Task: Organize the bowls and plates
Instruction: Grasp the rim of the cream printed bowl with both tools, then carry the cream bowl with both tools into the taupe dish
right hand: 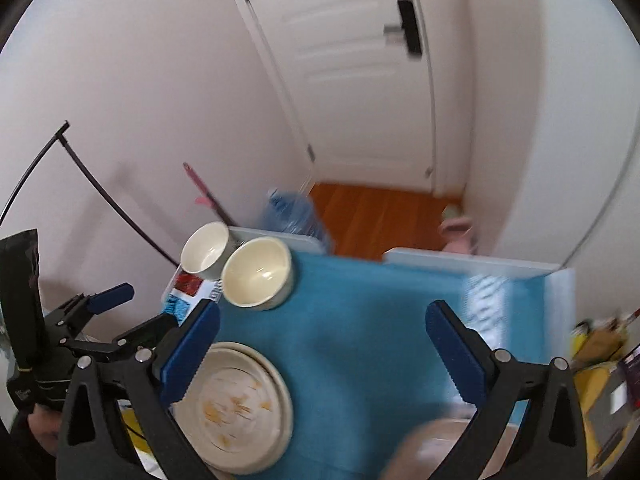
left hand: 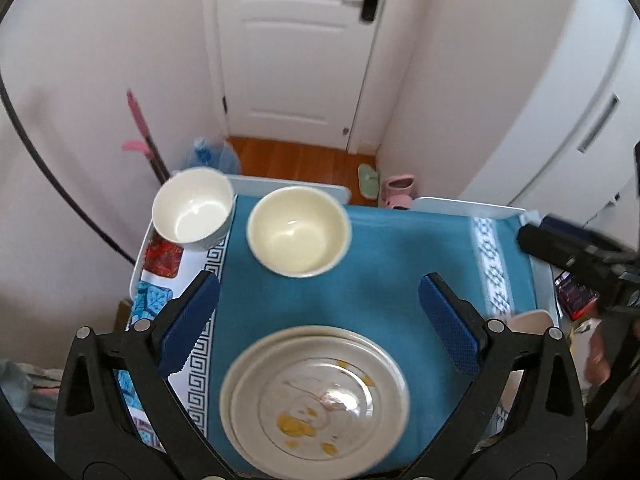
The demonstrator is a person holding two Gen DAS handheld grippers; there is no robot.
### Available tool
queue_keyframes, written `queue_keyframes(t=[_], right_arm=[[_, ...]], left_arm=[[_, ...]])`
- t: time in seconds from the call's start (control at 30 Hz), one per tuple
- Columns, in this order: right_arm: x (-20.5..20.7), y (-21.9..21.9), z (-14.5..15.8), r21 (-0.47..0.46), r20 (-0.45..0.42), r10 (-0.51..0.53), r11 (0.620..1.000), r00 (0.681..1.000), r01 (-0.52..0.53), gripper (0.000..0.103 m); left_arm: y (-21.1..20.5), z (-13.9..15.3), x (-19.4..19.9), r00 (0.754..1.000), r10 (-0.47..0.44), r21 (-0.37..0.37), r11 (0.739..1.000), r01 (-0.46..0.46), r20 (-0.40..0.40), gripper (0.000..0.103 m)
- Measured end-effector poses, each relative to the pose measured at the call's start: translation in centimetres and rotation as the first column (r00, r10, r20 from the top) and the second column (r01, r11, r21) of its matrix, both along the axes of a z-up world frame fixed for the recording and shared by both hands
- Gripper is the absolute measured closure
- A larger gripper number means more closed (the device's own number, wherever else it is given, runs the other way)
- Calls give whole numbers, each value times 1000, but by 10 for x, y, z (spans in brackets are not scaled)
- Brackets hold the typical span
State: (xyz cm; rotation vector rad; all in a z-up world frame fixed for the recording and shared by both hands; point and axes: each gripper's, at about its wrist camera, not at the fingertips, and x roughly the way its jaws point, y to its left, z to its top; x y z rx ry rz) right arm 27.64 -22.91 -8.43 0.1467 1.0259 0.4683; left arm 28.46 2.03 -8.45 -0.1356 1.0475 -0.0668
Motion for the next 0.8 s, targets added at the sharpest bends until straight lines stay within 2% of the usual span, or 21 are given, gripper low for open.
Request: queue_keyframes(t=[0.1,0.17,0.23,0.33,0.4,0.5,0.57,0.6,0.63,0.67,0.7,0.73,0.8], right_arm=[[20,27,-29,-14,-62,11,1000,998,-12,1],[33,45,-45,-11,-93,14,1000,996,-16,1],[47,62,-65,-17,-131,11,1000,991,-13,2],[64,82,-92,-28,-186,13,999,983,-18,16],[73,93,-109,-32,-222,17,999,975,-24,33],[81,102,-128,-26,-271,23,999,962,-31,47],[85,108,-135,-22,-287,26,999,957,-34,55],[86,109,-137,-20,-293,28,999,956,-35,61],[87,111,-138,-17,-297,32,999,954,-39,64],[87,112,-140,-19,-302,34,999,953,-42,70],[87,114,-142,-23,-304,33,999,952,-43,71],[88,115,-143,-26,-306,32,999,952,-42,72],[89,117,-145,-26,-309,34,999,950,-44,81]], left_arm=[[29,-27,23,998,31,-42,999,-34,-55,5],[45,-48,40,994,47,-79,995,-55,-95,10],[58,-72,57,988,48,-122,990,-66,-147,25],[65,-104,75,977,38,-150,986,-70,-208,37],[69,-120,84,973,34,-160,984,-71,-226,46],[69,-140,96,967,13,-182,981,-61,-256,59],[68,-149,100,962,4,-169,984,-52,-273,65],[67,-153,101,961,-2,-164,985,-45,-277,72],[66,-156,102,959,-12,-173,984,-38,-282,78],[67,-158,103,959,-21,-191,981,-34,-282,80],[67,-159,103,960,-31,-208,978,-29,-279,86],[65,-158,104,960,-36,-205,979,-22,-276,86],[61,-158,106,961,-52,-179,984,2,-272,87]])
